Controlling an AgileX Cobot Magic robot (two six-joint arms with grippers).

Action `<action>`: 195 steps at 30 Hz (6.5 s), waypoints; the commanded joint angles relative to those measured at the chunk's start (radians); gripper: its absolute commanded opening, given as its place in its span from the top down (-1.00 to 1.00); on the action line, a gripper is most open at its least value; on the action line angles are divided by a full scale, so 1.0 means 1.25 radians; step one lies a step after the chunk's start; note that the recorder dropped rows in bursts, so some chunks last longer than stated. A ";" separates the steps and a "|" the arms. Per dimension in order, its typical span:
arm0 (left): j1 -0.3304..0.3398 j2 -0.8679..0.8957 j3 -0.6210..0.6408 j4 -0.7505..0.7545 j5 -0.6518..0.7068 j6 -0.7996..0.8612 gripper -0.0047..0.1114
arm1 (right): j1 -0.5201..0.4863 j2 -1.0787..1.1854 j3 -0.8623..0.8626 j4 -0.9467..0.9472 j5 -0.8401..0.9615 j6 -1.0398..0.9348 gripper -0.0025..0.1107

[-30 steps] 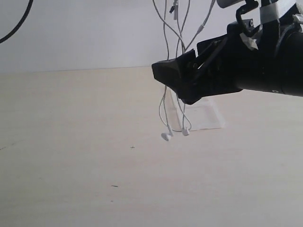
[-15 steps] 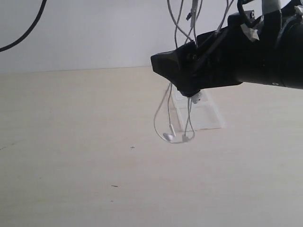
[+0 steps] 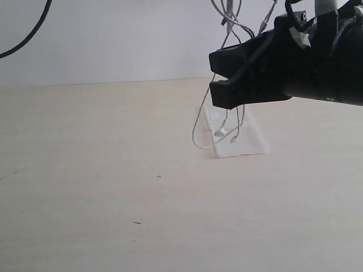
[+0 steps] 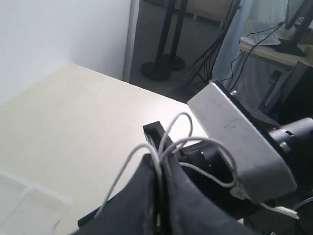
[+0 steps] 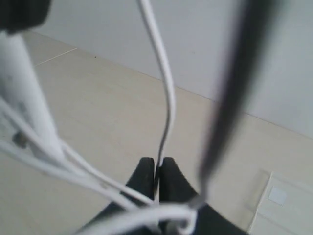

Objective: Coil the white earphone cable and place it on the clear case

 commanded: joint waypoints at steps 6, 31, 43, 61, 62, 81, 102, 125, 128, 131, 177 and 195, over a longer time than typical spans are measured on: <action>0.003 -0.009 -0.005 0.047 -0.031 -0.026 0.92 | -0.003 0.004 -0.006 -0.009 -0.031 -0.017 0.96; 0.003 0.127 0.033 0.128 -0.037 -0.068 0.92 | -0.003 -0.079 -0.010 -0.040 -0.401 -0.157 0.96; 0.003 0.154 0.033 0.062 -0.025 -0.041 0.10 | -0.003 -0.045 -0.058 -0.039 -0.355 -0.254 0.96; 0.003 0.107 0.032 0.046 -0.102 -0.037 -0.10 | -0.003 0.043 -0.058 -0.013 -0.359 -0.276 0.96; 0.003 0.105 0.032 0.046 -0.101 -0.037 -0.10 | -0.003 0.045 -0.058 -0.013 -0.360 -0.276 0.96; 0.003 0.014 0.032 0.075 -0.037 -0.054 -0.10 | -0.003 0.062 -0.058 0.009 -0.400 -0.318 0.96; 0.019 -0.011 0.032 0.380 0.001 -0.267 0.44 | -0.003 0.062 -0.054 0.099 -0.420 -0.396 0.96; 0.217 -0.011 0.360 0.643 -0.088 -0.410 0.92 | -0.003 0.062 -0.153 0.369 -0.494 -0.687 0.96; 0.217 -0.011 0.450 0.630 -0.202 -0.412 0.92 | -0.003 0.062 -0.153 0.369 -0.516 -0.687 0.96; 0.217 -0.011 0.517 0.604 -0.292 -0.420 0.92 | -0.003 0.064 -0.153 0.369 -0.514 -0.686 0.96; 0.217 -0.011 0.657 0.461 -0.497 -0.423 0.92 | -0.017 0.350 -0.238 0.369 -0.622 -0.405 0.96; 0.217 -0.011 0.657 0.461 -0.494 -0.423 0.92 | -0.019 0.154 -0.238 0.369 -0.242 -0.063 0.96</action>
